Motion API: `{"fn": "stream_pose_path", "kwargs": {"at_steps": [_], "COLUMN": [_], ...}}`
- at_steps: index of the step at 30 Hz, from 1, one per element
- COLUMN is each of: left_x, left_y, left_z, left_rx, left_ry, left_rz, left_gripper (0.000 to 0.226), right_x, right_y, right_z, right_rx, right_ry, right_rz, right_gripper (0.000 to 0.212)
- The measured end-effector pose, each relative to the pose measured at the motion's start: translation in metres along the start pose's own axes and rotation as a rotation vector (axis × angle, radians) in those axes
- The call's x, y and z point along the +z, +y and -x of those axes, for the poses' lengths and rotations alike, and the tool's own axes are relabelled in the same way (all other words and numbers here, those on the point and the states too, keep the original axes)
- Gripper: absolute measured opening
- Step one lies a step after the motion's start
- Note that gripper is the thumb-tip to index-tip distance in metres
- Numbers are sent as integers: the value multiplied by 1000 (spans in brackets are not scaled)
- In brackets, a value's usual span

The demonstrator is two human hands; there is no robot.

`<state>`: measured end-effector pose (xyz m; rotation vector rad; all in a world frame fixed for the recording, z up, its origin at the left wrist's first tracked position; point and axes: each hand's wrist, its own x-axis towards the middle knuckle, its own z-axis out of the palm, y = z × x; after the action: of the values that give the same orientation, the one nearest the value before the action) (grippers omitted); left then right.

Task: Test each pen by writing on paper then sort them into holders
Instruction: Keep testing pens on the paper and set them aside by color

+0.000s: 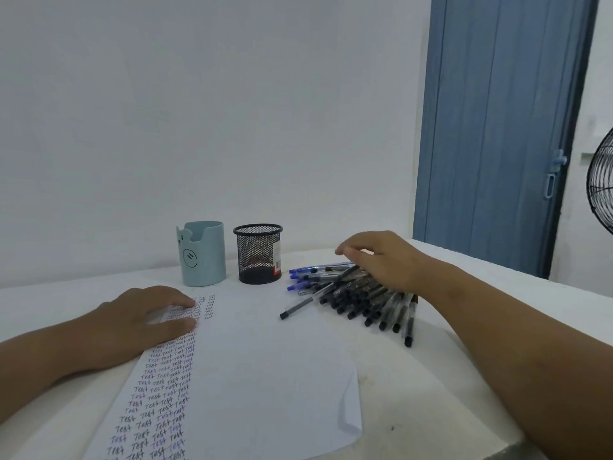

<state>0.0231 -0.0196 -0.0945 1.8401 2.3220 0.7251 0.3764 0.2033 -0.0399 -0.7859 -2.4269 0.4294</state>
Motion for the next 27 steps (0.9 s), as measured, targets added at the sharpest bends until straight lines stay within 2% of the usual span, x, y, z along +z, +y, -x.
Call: {"fn": "stream_pose_path", "kwargs": {"at_steps": [5, 13, 20, 27], "left_x": [0, 0, -1, 0], "left_y": [1, 2, 3, 1], "left_z": [0, 1, 1, 0], "left_rx": [-6, -11, 2, -3], "left_ry": [2, 0, -4, 0], "left_rz": [6, 5, -6, -4], "left_gripper": [76, 77, 78, 75], "right_x": [6, 7, 0, 10], "right_y": [8, -3, -2, -3], "right_z": [-6, -7, -6, -10], "right_rx": [27, -65, 13, 104], "right_ry": [-47, 59, 204, 268], "right_rz": [84, 88, 241, 255], "right_gripper": [32, 25, 43, 34]}}
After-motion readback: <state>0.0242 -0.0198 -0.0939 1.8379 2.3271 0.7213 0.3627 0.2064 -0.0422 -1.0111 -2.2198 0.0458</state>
